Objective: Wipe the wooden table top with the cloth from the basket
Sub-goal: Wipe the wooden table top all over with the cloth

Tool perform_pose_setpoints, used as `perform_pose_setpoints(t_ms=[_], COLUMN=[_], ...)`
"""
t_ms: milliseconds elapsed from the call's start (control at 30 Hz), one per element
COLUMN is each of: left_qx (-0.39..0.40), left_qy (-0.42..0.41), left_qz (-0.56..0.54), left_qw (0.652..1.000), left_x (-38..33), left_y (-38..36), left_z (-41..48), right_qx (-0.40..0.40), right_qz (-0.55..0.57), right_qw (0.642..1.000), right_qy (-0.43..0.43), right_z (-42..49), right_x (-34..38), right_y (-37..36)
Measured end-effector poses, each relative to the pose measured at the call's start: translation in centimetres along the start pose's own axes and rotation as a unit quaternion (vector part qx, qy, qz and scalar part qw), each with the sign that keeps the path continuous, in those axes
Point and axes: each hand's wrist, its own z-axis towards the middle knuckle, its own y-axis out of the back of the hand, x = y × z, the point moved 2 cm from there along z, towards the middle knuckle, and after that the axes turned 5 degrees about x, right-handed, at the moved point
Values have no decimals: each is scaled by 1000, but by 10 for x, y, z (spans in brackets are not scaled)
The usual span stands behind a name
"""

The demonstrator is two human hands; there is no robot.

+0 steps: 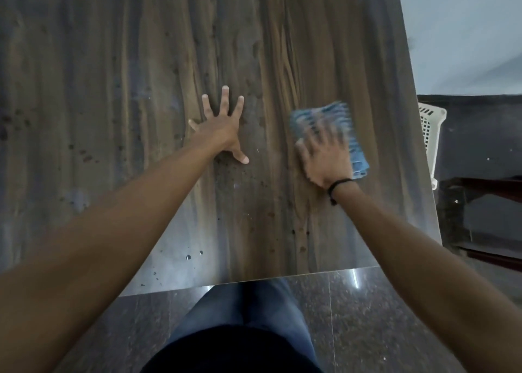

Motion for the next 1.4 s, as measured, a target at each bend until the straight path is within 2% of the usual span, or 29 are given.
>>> perform_pose_setpoints(t_ms=[67,133,167,200,233,267,300,333,400,433,467,500,533,567,600,700,733,800,833,867,967,1000,1033,1100,1133,1167,1267,1300,1400], left_qx=[3,-4,-10,-14,-15,-18,-22,-27,-39,-48,-57,-56,-43,-26,-10,-7,-14,-17,-19,-20,-32,-42,-51,-64,-75,-95,-234,-291,-368], left_qy=[-6,-13,-17,-21,-24,-26,-27,-28,-32,-35,-40,-49,-59,-67,-71,-74,-73,-68,-66,-68,-99,-109,-115,-115,-119,-128,-166,-162,-133], left_qz=[-10,-20,-24,-27,-28,-29,-28,-26,-30,-33,-30,-20,-6,8,21,29,24,19,20,25,37,38,38,34,32,19,-128,-173,-232], left_qw=[1000,1000,1000,999,999,999,999,999,998,998,997,997,997,997,997,997,997,997,997,997,994,992,991,991,989,987,949,927,890], left_x=[1,4,5,6,6,7,7,7,8,8,9,10,9,8,7,1,0,0,1,1,-2,-1,1,4,3,0,-4,-4,-6], left_y=[-8,-15,-16,-16,-16,-16,-16,-17,-18,-20,-24,-28,-34,-41,-49,-64,-64,-64,-65,-65,-69,-71,-73,-82,-88,-94,-108,-112,-124], left_z=[-4,-5,-6,-8,-9,-9,-10,-11,-14,-18,-21,-25,-28,-30,-32,-35,-36,-36,-36,-36,-37,-38,-41,-45,-48,-50,-61,-67,-84], right_qx=[63,70,51,28,7,2,8,23,76,75,58,34,10,6,15,88,82,27,2,3,40,41,29,-10,-9,-1,36,31,-1], right_qz=[-86,-122,-104,-47,10,46,41,3,-79,-96,-74,-26,18,40,28,-61,-63,18,52,54,-39,-42,-15,77,86,64,-20,-18,72], right_qw=[963,929,952,987,1000,997,998,998,953,946,967,994,999,996,998,964,967,999,994,993,986,984,994,988,981,988,994,994,991], right_qy=[247,342,284,148,8,-67,-51,51,282,300,238,100,-28,-81,-45,242,232,1,-94,-108,156,167,101,-136,-176,-143,104,103,-116], right_z=[-36,-42,-37,-34,-35,-41,-52,-67,-89,-87,-81,-77,-80,-86,-98,-131,-128,-121,-125,-132,-161,-162,-161,-167,-174,-183,-205,-204,-205], right_x=[6,-16,-24,-25,-19,-6,10,21,7,-5,-16,-21,-18,-5,11,6,-5,-19,-16,-7,-11,-23,-32,-31,-20,-8,-19,-30,-30], right_y=[-14,-8,-8,-4,-3,-7,-12,-21,-24,-19,-19,-15,-16,-19,-25,-33,-29,-27,-28,-32,-41,-37,-36,-39,-43,-48,-52,-49,-51])
